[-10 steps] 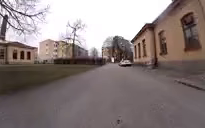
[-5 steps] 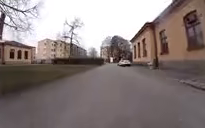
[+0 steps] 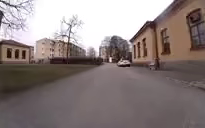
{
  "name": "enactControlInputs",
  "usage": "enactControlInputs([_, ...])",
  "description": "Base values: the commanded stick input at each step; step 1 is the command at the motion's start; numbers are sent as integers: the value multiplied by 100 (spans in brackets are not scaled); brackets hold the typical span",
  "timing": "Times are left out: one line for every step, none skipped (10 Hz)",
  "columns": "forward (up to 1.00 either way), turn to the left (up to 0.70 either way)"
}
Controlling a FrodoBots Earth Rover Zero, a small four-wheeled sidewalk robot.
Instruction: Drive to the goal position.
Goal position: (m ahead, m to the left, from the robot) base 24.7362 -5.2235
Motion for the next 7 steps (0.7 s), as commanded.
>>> enactControlInputs([100, 0])
enactControlInputs([100, 0])
enactControlInputs([100, 0])
enactControlInputs([100, 0])
enactControlInputs([100, 0])
enactControlInputs([100, 0])
enactControlInputs([100, 0])
